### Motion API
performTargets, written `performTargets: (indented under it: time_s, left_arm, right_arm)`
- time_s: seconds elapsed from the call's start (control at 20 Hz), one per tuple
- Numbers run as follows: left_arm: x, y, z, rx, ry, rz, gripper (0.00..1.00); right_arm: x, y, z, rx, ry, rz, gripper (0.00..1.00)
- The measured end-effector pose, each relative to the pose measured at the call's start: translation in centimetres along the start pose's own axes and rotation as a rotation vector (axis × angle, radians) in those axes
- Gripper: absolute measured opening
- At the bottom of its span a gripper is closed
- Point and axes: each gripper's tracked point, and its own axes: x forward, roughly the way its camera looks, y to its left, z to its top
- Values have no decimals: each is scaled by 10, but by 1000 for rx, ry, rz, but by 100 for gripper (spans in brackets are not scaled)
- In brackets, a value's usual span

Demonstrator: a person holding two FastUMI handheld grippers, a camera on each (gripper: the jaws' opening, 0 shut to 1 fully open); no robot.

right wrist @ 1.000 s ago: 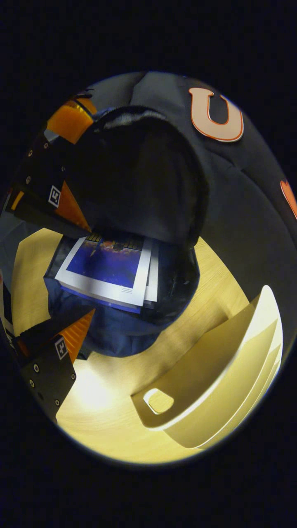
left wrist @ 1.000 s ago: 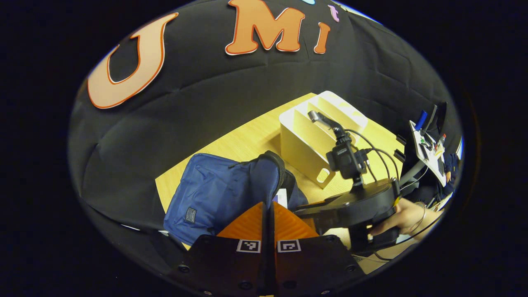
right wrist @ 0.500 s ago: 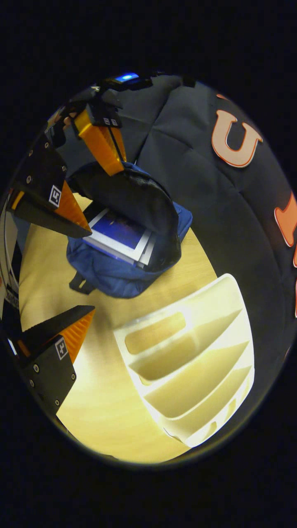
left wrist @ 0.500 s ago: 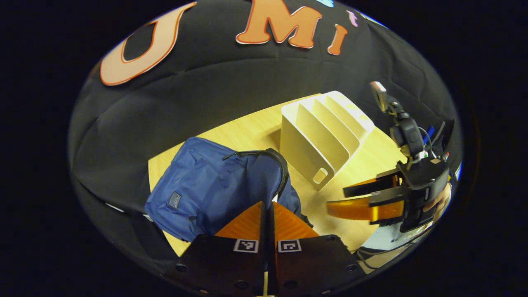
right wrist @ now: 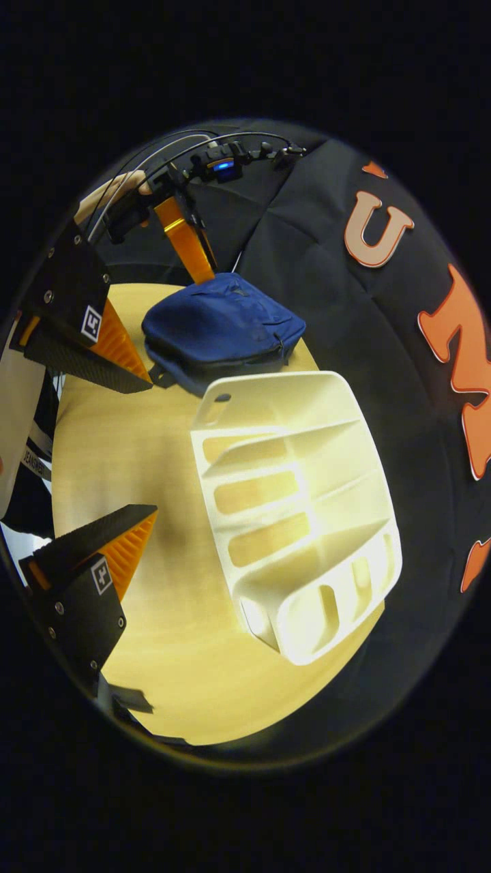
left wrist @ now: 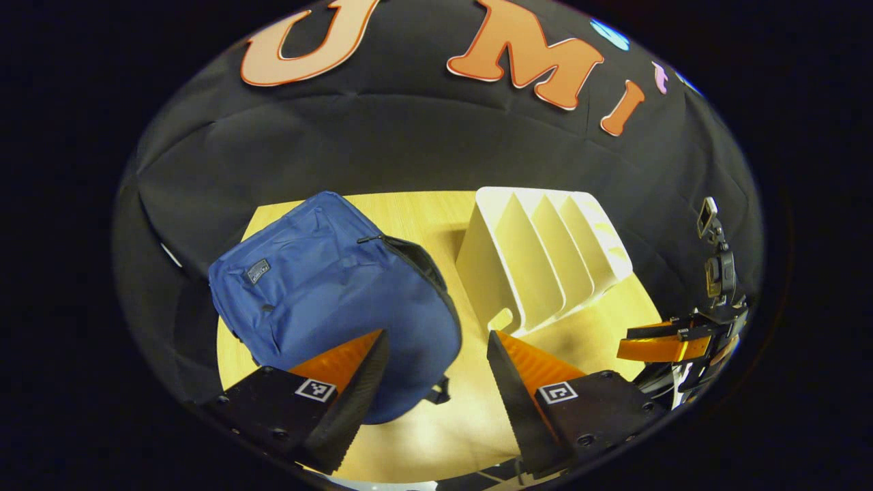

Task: Open the schoolbag, grab two books from the bookshelf and put them into the schoolbag.

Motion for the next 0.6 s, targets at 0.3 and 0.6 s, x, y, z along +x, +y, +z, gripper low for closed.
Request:
performTargets:
  time_s: [0.3,0.6]
  left_arm:
    - [-40,-76,16,-114,-226,50,93]
    - [-114,-130,66,32,-538,116,97]
  right_arm:
    - [-65,-53,43,-117,-162,-46,98]
    - [-150,-41,91,-251,-429,-32,98]
